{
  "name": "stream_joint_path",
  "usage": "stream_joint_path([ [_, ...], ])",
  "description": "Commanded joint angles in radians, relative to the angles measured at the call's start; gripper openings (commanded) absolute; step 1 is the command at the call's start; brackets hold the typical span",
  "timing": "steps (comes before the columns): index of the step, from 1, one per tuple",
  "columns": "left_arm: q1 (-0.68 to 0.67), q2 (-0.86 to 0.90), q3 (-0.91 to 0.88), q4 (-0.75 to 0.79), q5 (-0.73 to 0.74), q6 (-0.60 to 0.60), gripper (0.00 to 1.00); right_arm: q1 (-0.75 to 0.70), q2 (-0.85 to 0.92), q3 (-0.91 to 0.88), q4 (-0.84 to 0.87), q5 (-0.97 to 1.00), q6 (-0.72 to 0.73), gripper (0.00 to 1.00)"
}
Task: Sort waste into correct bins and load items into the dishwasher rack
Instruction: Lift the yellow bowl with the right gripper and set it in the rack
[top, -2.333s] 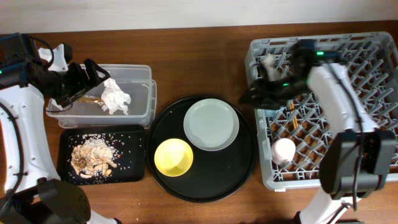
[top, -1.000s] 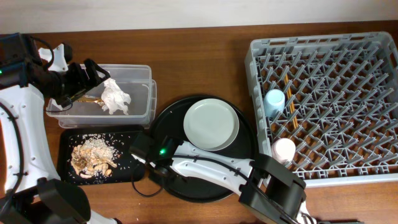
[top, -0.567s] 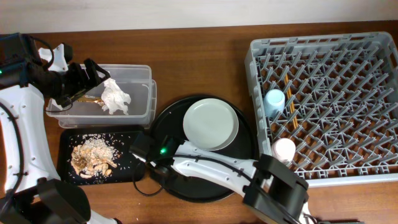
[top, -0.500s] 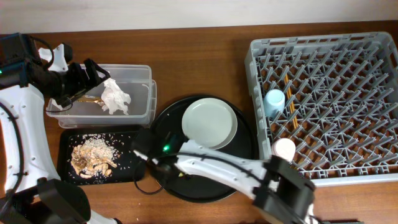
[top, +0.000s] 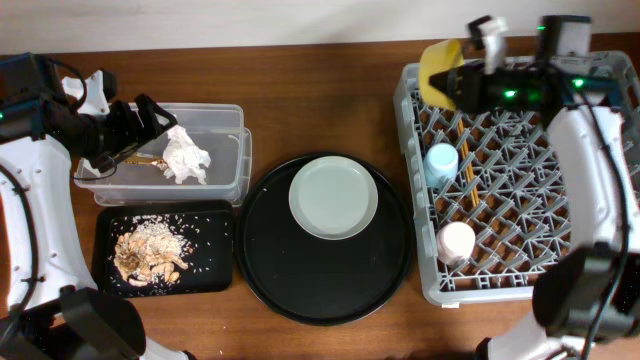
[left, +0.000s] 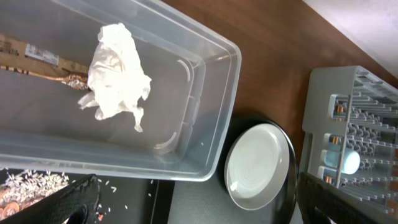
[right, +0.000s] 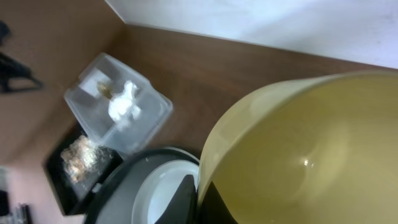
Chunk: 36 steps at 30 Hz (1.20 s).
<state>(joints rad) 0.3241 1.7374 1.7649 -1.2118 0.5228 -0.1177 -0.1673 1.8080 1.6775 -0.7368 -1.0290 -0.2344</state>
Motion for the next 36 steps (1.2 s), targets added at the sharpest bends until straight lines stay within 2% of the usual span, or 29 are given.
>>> stream_joint_path([
  [1,0.006,-0.001,0.003,-0.002,0.003,-0.002,0.99,-0.105,0.148,0.006,0.095,-0.520,-0.019,0.04],
  [3,0.006,-0.001,0.003,-0.002,0.003,-0.002,0.99,-0.147,0.237,0.006,0.128,-0.523,0.034,0.04],
  [9,0.006,-0.001,0.003,-0.002,0.003,-0.002,0.99,-0.206,0.394,0.006,0.146,-0.523,0.034,0.04],
  [11,0.006,-0.001,0.003,-0.002,0.003,-0.002,0.99,-0.234,0.400,0.006,0.123,-0.506,0.034,0.11],
  [12,0.006,-0.001,0.003,-0.002,0.003,-0.002,0.99,-0.250,0.400,0.006,0.116,-0.504,0.042,0.18],
  [13,0.006,-0.001,0.003,-0.002,0.003,-0.002,0.99,-0.273,0.400,0.006,0.108,-0.504,0.079,0.35],
  [14,0.006,-0.001,0.003,-0.002,0.003,-0.002,0.99,-0.288,0.400,0.006,0.107,-0.505,0.103,0.43],
  [16,0.006,-0.001,0.003,-0.002,0.003,-0.002,0.99,-0.328,0.399,0.006,0.105,-0.505,0.147,0.66],
  [17,0.006,-0.001,0.003,-0.002,0.003,-0.002,0.99,-0.347,0.399,0.006,0.101,-0.505,0.147,0.75],
  [18,0.006,-0.001,0.003,-0.002,0.003,-0.002,0.99,-0.368,0.399,0.006,0.103,-0.504,0.167,0.77],
  [20,0.006,-0.001,0.003,-0.002,0.003,-0.002,0.99,-0.406,0.397,0.006,0.105,-0.501,0.177,0.78],
  [23,0.006,-0.001,0.003,-0.002,0.003,-0.002,0.99,-0.468,0.374,0.006,0.092,-0.348,0.261,0.79],
  [26,0.006,-0.001,0.003,-0.002,0.003,-0.002,0.99,-0.485,0.307,0.006,0.010,-0.140,0.262,0.78],
  [29,0.006,-0.001,0.003,-0.002,0.003,-0.002,0.99,-0.428,0.177,0.006,-0.078,0.140,0.238,0.76],
  [31,0.006,-0.001,0.003,-0.002,0.003,-0.002,0.99,-0.334,0.050,0.006,-0.105,0.272,0.213,0.76],
  [35,0.006,-0.001,0.003,-0.002,0.003,-0.002,0.99,-0.029,-0.171,0.006,-0.184,0.615,0.205,0.76],
  [36,0.006,-0.001,0.003,-0.002,0.003,-0.002,0.99,0.106,-0.213,0.006,-0.218,0.743,0.206,0.77],
])
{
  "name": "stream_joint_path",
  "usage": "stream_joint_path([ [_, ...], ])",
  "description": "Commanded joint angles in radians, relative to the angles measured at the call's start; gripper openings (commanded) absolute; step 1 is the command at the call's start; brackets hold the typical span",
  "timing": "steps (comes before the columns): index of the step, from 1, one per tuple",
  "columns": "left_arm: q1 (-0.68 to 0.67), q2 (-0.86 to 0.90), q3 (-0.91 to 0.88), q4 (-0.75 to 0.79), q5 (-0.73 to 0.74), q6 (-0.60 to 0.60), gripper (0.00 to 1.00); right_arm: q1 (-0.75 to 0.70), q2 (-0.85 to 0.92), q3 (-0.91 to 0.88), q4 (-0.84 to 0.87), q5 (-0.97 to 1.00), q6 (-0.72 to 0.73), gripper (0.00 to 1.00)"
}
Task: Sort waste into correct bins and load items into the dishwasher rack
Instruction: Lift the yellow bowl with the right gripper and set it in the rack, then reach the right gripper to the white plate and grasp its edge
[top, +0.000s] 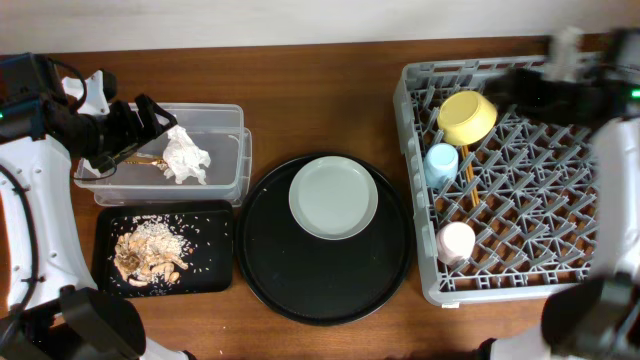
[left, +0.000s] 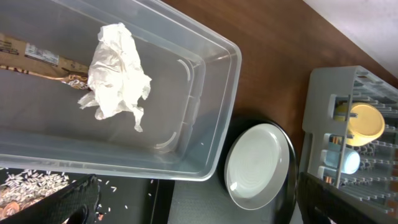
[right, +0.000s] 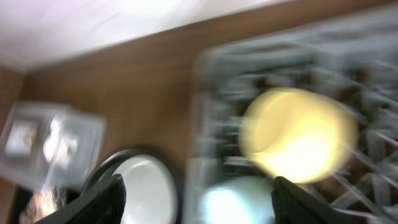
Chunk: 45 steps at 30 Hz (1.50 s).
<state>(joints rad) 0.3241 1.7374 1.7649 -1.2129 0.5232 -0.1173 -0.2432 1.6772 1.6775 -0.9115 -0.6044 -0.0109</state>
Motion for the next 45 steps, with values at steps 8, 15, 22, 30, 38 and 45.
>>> stream_joint_path([
  [8,0.006,-0.001,0.003,0.000,0.002,-0.002,0.99,0.869,0.050,-0.032,-0.170,0.480,0.062,0.80],
  [15,0.006,-0.001,0.003,0.000,0.002,-0.002,0.99,1.005,0.314,-0.041,-0.116,0.481,0.125,0.79],
  [22,0.006,-0.001,0.003,0.000,0.002,-0.002,0.99,1.032,0.474,-0.042,-0.094,0.482,0.125,0.64],
  [30,0.006,-0.001,0.003,0.000,0.002,-0.002,0.99,1.031,0.496,-0.140,0.044,0.487,0.124,0.37],
  [38,0.006,-0.001,0.003,0.000,0.002,-0.002,0.99,1.028,0.487,-0.153,-0.010,0.537,0.124,0.04],
  [45,0.006,-0.001,0.003,0.000,0.003,-0.002,0.99,1.014,0.318,0.190,-0.356,0.487,-0.007,0.04],
])
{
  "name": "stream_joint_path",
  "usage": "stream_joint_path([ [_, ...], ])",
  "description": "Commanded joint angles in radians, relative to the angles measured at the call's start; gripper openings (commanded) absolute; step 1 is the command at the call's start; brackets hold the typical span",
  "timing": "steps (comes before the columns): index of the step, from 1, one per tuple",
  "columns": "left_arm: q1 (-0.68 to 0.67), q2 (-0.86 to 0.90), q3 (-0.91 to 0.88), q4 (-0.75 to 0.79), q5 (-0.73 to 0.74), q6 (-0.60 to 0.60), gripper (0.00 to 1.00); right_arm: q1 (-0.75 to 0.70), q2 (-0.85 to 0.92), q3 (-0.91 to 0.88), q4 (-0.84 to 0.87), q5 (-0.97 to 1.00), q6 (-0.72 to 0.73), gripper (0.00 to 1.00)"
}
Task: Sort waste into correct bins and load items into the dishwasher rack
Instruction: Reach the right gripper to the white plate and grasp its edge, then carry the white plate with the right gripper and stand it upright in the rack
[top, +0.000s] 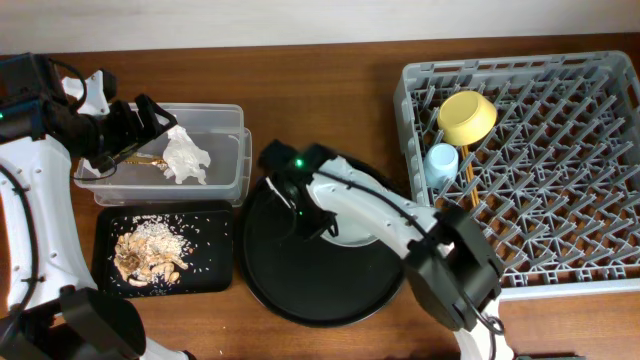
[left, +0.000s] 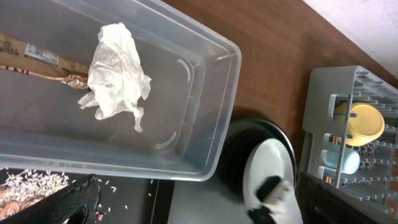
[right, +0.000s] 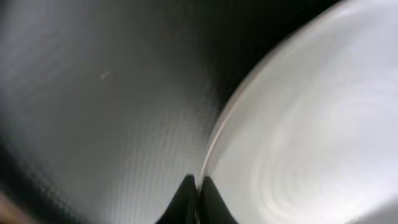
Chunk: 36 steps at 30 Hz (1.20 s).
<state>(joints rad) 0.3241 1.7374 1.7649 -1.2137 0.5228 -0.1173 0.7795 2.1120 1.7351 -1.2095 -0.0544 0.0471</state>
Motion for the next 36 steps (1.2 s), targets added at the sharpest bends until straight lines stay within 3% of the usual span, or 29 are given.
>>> stream_joint_path([
  [1,0.006,-0.001,0.003,0.000,0.003,-0.002,0.99,-0.019,-0.156,0.183,-0.094,-0.096,-0.092,0.04],
  [6,0.006,-0.001,0.003,0.000,0.003,-0.002,0.99,-0.240,-0.430,0.325,-0.243,-0.336,-0.242,0.04],
  [9,0.006,-0.001,0.003,0.000,0.003,-0.002,0.99,-0.620,-0.560,0.325,-0.352,-0.584,-0.408,0.04],
  [12,0.006,-0.001,0.003,0.000,0.003,-0.002,0.99,-0.993,-0.540,0.301,-0.489,-0.837,-0.636,0.04],
  [15,0.006,-0.001,0.003,0.000,0.003,-0.002,0.99,-1.170,-0.497,0.212,-0.489,-0.881,-0.711,0.04],
  [24,0.006,-0.001,0.003,0.000,0.003,-0.002,0.99,-1.233,-0.322,-0.063,-0.487,-0.945,-0.955,0.04],
  [33,0.006,-0.001,0.003,0.000,0.003,-0.002,0.99,-1.234,-0.271,-0.068,-0.372,-0.823,-0.948,0.04],
  [36,0.006,-0.001,0.003,0.000,0.003,-0.002,0.99,-1.233,-0.271,-0.068,-0.353,-0.823,-0.948,0.14],
])
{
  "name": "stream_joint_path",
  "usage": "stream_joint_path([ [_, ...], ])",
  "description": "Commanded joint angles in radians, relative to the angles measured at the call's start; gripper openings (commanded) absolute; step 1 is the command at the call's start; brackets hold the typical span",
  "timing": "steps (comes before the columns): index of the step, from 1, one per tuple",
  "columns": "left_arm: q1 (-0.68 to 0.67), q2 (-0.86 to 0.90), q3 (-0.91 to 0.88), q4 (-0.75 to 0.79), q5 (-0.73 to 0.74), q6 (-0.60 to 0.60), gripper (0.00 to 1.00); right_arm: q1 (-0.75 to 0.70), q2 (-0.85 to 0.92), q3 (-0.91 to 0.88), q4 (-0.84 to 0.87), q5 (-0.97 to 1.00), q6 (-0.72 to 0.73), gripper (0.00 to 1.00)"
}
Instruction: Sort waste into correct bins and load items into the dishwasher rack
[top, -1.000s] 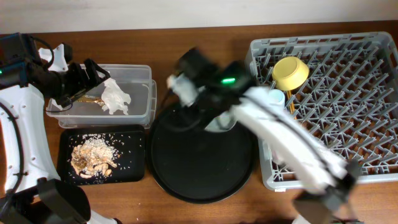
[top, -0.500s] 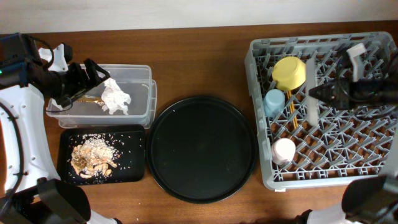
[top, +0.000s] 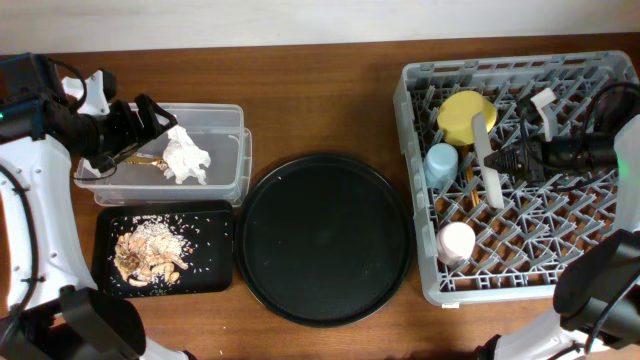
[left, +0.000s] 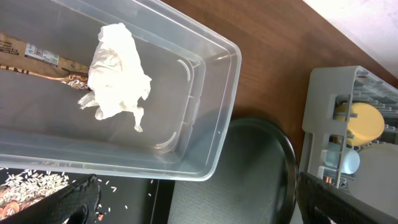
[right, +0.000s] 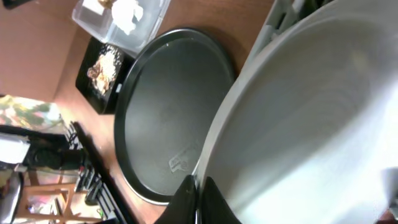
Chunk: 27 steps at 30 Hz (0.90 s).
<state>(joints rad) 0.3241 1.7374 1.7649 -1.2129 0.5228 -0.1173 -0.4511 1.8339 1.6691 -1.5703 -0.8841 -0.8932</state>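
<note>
My right gripper is shut on the rim of the pale plate, which stands on edge over the left part of the grey dishwasher rack. In the right wrist view the plate fills the right side and my fingers pinch its rim. The round black tray is bare. My left gripper hangs open over the clear bin, which holds a crumpled napkin and a wrapper.
A yellow bowl, a light blue cup and a pinkish cup sit in the rack's left columns. A black rectangular tray with food scraps lies in front of the clear bin.
My right gripper was shut on the plate's rim down on the round tray; now it holds the plate on edge over the rack. The round tray is bare. The left arm has not moved.
My right gripper held the yellow bowl over the rack's back left corner. Then the bowl lay in the rack and the gripper was open. Then it pinched the plate's rim on the round tray, and now holds the plate over the rack. The left gripper stayed open over the bin.
</note>
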Motion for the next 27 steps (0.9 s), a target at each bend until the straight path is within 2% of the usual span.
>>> stream_joint_path([
  [1,0.006,-0.001,0.003,0.000,0.003,-0.002,0.99,-0.003,0.007,-0.002,0.008,0.006,-0.008,0.18],
  [3,0.006,-0.001,0.003,0.000,0.003,-0.002,0.99,-0.003,0.007,-0.002,0.010,0.006,-0.008,0.39],
  [5,0.006,-0.001,0.003,0.000,0.003,-0.002,0.99,-0.003,0.007,-0.002,0.013,0.006,-0.007,0.50],
  [9,0.006,-0.001,0.003,0.000,0.003,-0.002,0.99,-0.003,0.007,-0.002,0.113,0.019,0.139,0.55],
  [11,0.006,-0.001,0.003,0.000,0.003,-0.002,0.99,-0.003,0.007,-0.002,0.235,0.114,0.358,0.56],
  [12,0.006,-0.001,0.003,0.000,0.003,-0.002,0.99,-0.003,0.007,0.000,0.292,0.168,0.459,0.60],
  [14,0.006,-0.001,0.003,0.000,0.003,-0.002,0.99,-0.003,0.007,0.035,0.380,0.190,0.576,0.61],
  [16,0.006,-0.001,0.003,0.000,0.003,-0.002,0.99,0.007,0.007,0.151,0.420,0.179,0.733,0.61],
  [18,0.006,-0.001,0.003,0.000,0.003,-0.002,0.99,0.068,0.007,0.308,0.386,0.214,0.761,0.61],
  [19,0.006,-0.001,0.003,0.000,0.003,-0.002,0.99,0.124,0.007,0.399,0.341,0.331,0.774,0.61],
  [20,0.006,-0.001,0.003,0.000,0.003,-0.002,0.99,0.167,0.007,0.466,0.303,0.431,0.784,0.76],
  [21,0.006,-0.001,0.003,0.000,0.003,-0.002,0.99,0.232,0.007,0.548,0.259,0.554,0.783,0.99],
  [23,0.006,-0.001,0.003,0.000,0.003,-0.002,0.99,0.343,0.007,0.639,0.243,0.624,0.782,0.98],
  [27,0.006,-0.001,0.003,0.000,0.003,-0.002,0.99,0.463,0.007,0.640,0.242,0.624,0.782,0.99],
])
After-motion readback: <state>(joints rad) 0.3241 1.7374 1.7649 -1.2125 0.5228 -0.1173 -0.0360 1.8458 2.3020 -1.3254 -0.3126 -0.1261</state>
